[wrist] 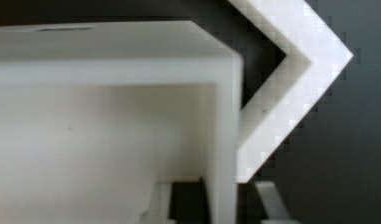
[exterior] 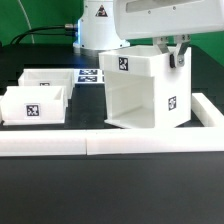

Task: Assemble drawer

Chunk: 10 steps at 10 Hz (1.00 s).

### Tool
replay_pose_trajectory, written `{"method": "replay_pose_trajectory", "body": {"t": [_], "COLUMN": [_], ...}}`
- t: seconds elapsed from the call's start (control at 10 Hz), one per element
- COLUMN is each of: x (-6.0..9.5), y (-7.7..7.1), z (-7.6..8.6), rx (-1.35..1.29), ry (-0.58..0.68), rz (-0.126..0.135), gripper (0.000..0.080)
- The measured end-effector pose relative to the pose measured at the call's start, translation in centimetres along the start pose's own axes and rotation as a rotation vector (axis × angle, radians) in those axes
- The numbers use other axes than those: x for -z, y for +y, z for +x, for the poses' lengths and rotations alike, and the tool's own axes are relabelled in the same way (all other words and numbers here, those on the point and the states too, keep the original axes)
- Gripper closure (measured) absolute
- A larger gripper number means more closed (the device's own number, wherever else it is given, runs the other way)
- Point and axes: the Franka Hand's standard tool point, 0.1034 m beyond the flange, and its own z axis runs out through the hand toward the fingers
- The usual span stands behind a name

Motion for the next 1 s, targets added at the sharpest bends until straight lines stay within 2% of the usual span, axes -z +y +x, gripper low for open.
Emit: {"method": "replay_pose_trajectory", "body": {"t": [0.1, 0.2, 0.4, 0.5, 0.7, 1.0], "x": [0.0, 0.1, -0.2, -0.4, -0.4, -0.6], "y": [-0.1, 0.1, 0.4, 0.5, 0.4, -0.1], "z": [-0.2, -0.7, -1.2, -1.1, -1.4, -1.5], "rx": [-0.091, -0.289, -0.595, -0.673, -0.737, -0.63], "ry": [-0.007, -0.008, -0.06, -0.065, -0.076, -0.086], "rz": [0.008, 0.015, -0.009, -0.006, -0.005, -0.009], "gripper": [0.0762, 0.0762, 0.0762, 0.0762, 0.0762, 0.0762]}}
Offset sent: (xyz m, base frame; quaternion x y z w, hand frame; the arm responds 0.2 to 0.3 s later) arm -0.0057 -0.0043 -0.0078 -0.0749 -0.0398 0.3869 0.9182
